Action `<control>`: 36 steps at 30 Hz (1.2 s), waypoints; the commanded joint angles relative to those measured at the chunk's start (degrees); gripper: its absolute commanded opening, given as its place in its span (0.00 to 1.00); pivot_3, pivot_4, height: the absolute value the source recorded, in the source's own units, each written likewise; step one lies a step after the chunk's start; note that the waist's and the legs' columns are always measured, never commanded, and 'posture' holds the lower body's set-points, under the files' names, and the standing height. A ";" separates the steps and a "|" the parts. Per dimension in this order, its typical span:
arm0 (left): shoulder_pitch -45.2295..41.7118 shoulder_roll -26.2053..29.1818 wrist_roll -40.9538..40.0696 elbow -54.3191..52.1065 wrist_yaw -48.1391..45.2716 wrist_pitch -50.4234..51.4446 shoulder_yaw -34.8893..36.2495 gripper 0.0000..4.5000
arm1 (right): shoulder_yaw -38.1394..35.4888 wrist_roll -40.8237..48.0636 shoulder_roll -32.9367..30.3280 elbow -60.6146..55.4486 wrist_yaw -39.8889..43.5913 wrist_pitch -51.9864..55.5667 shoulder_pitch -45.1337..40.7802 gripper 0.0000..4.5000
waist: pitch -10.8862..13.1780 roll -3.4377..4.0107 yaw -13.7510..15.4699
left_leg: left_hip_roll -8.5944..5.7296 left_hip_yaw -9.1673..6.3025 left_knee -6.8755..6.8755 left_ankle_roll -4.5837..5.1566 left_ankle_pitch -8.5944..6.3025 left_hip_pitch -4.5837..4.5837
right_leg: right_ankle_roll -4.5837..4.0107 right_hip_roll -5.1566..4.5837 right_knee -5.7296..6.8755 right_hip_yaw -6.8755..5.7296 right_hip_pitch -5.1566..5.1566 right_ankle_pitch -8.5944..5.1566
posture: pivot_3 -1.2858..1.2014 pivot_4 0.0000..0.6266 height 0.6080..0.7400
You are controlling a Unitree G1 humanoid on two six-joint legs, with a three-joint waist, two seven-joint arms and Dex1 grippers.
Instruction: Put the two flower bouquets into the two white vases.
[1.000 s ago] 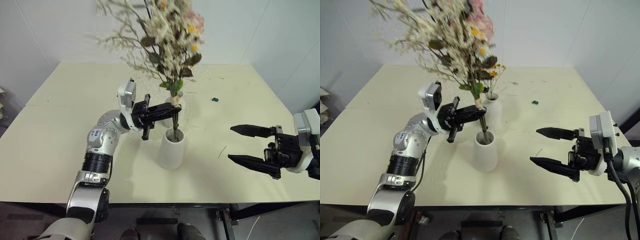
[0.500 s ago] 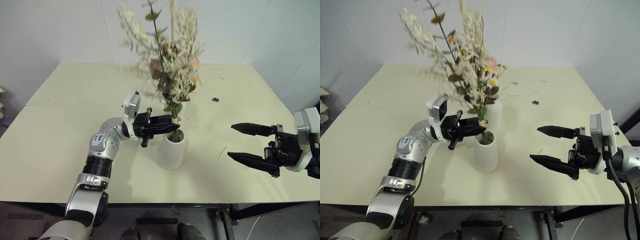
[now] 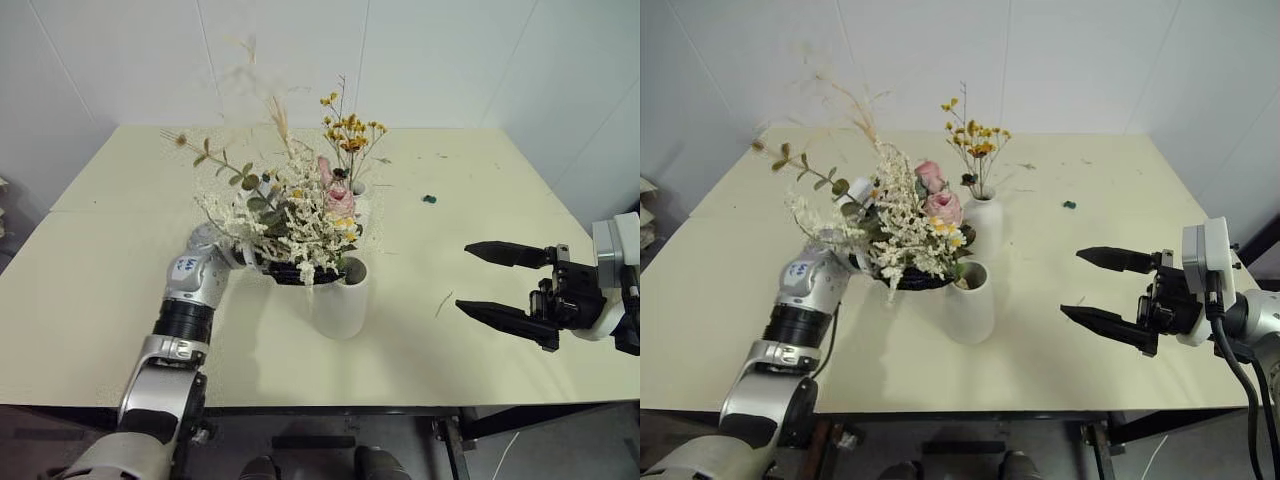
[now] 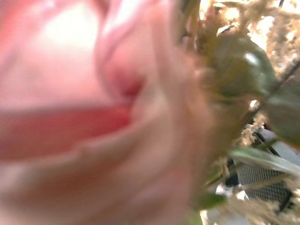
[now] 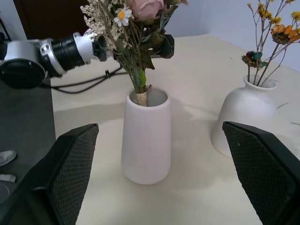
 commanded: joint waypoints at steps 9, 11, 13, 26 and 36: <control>-10.09 3.50 3.98 10.49 -6.51 -6.37 -1.14 0.99 | -0.50 0.06 0.15 -0.45 -0.17 -0.88 -1.00 1.00 | 0.01 0.01 0.14 | 0.00 0.00 -0.08 0.06 -0.06 -0.15 | 0.36 -0.01 -0.18 -0.01 -0.05 0.21 | 0.52 0.24 1.00; -9.93 5.08 3.89 10.67 -6.53 -4.88 -2.01 0.99 | -1.03 0.35 0.09 -0.89 -0.27 -0.55 -0.32 1.00 | 0.01 0.01 0.01 | 0.00 0.00 -0.18 0.06 -0.06 -0.15 | 0.36 -0.01 -0.18 -0.01 -0.08 0.22 | 0.52 0.24 1.00; -9.23 6.93 4.21 11.67 -6.53 -5.08 -4.05 0.99 | -1.28 0.48 0.17 -1.01 -0.30 -0.54 0.18 1.00 | 0.01 0.01 -0.10 | 0.00 0.00 -0.30 0.06 -0.06 -0.11 | 0.36 -0.01 -0.13 0.00 -0.12 0.22 | 0.52 0.24 1.00; -10.71 11.59 7.29 17.90 -5.32 -10.64 -7.30 0.99 | -2.22 0.83 -0.06 -1.93 -1.04 -0.46 1.18 1.00 | 0.02 0.02 0.14 | 0.00 0.00 -0.29 0.06 -0.06 -0.12 | 0.33 -0.01 0.02 -0.01 -0.21 0.20 | 0.52 0.24 1.00; -10.67 20.20 6.62 25.94 -2.82 -13.57 3.31 0.99 | -5.98 -0.08 -1.51 1.50 1.41 -0.59 4.96 1.00 | 0.03 0.05 -0.34 | 0.02 0.02 -0.39 0.07 -0.06 -0.08 | 0.29 0.00 0.12 -0.01 -0.28 0.17 | 0.52 0.24 1.00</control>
